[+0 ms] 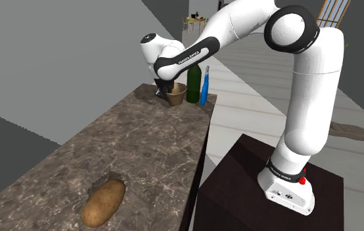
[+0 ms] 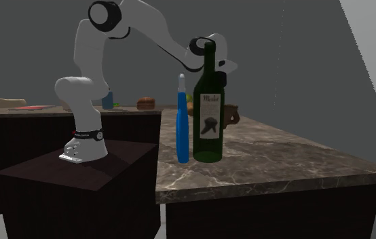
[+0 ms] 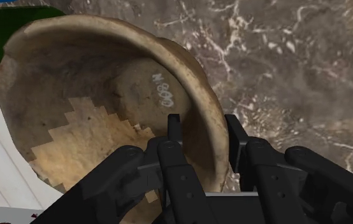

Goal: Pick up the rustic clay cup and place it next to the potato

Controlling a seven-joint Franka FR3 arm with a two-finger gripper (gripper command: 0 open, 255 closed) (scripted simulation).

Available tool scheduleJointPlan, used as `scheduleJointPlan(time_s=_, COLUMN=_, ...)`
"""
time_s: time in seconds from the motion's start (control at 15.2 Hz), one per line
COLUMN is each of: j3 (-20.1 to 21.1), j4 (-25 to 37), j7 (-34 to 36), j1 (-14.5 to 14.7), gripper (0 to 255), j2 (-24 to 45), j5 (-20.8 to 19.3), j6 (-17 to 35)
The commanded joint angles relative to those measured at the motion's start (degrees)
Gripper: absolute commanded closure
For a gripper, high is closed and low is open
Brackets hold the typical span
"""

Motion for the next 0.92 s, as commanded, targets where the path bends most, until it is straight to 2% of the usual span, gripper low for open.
scheduleJointPlan(time_s=0.0, j3=0.1, j4=0.65, j7=-0.66, j1=-0.03, gripper=255, j2=-0.71, j5=0.42, j6=-1.16)
scheduleJointPlan(time_s=0.86, j3=0.58, j4=6.87, j7=-4.46, j1=0.11, gripper=255, j2=-3.39, j5=2.48, j6=-9.27)
